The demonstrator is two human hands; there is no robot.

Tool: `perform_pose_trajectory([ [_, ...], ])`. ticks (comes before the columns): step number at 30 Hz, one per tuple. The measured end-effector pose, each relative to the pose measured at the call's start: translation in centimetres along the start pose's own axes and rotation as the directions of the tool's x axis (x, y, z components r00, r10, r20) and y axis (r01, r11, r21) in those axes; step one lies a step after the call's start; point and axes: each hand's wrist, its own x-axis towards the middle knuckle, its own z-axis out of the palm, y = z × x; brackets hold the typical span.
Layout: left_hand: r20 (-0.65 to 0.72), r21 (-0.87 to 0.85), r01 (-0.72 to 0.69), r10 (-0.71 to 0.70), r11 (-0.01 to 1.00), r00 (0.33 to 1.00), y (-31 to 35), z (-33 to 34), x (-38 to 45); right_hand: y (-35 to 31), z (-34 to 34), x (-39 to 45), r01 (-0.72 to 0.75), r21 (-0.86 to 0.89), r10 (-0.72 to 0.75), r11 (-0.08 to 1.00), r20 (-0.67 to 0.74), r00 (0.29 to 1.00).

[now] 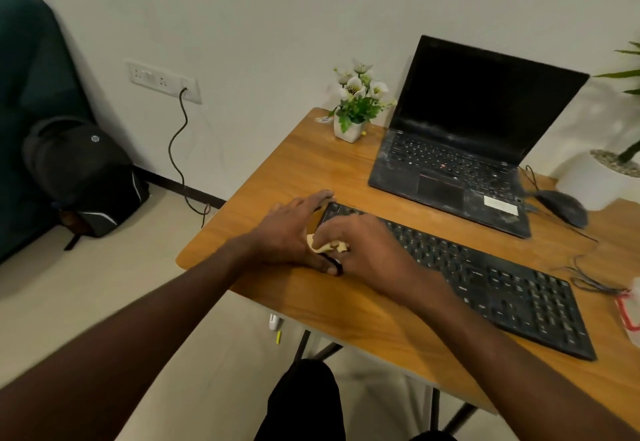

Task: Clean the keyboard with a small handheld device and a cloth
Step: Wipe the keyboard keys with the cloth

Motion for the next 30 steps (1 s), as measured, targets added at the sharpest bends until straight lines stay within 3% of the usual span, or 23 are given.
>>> perform_pose_trajectory([
  [2, 0.006, 0.004, 0.009, -0.009, 1.0, 1.0, 0.0, 0.0, -0.2, 0.3, -1.2, 0.6, -0.078, -0.012, 0.079, 0.997, 0.065, 0.995],
  [4, 0.007, 0.002, 0.009, -0.009, 1.0, 1.0, 0.1, 0.1, -0.1, 0.0, -1.6, 1.5, -0.145, -0.095, 0.15, 0.985, 0.038, 0.988],
  [7, -0.008, -0.008, -0.022, 0.022, 1.0, 1.0, -0.2, -0.1, -0.3, -1.3, 0.2, 1.8, -0.094, -0.004, 0.093, 0.996, -0.061, 0.994],
  [10, -0.023, 0.012, -0.032, 0.032, 0.999, 0.999, -0.4, 0.1, -0.2, -0.8, 0.8, -0.5, -0.023, 0.096, 0.028, 0.995, -0.06, 0.998],
  [12, -0.019, 0.014, -0.012, 0.012, 1.0, 1.0, -0.4, 0.2, -0.1, 0.2, -0.6, -1.9, -0.042, 0.08, 0.04, 0.996, 0.025, 0.999],
  [15, 0.001, -0.019, 0.005, -0.005, 1.0, 1.0, -0.4, 0.1, 0.0, 1.7, -3.1, -2.9, -0.166, -0.03, 0.169, 0.986, 0.176, 0.97],
  [17, 0.004, -0.03, 0.007, -0.007, 1.0, 1.0, -0.5, 0.1, 0.0, 2.2, -3.5, -2.6, -0.197, -0.075, 0.205, 0.978, 0.123, 0.971],
  [22, -0.008, -0.005, 0.012, -0.012, 1.0, 1.0, 0.1, 0.1, -0.3, 0.6, -0.5, -0.2, -0.159, 0.096, 0.17, 0.983, -0.113, 0.979],
  [26, -0.013, -0.019, 0.026, -0.026, 0.999, 1.0, 0.4, -0.1, -0.5, 1.2, -0.7, -1.5, -0.124, -0.004, 0.123, 0.992, -0.075, 0.99],
  [30, 0.002, -0.043, 0.029, -0.029, 0.999, 1.0, 0.0, 0.0, -0.3, 2.0, -1.6, -3.3, -0.236, -0.093, 0.233, 0.967, -0.04, 0.972],
])
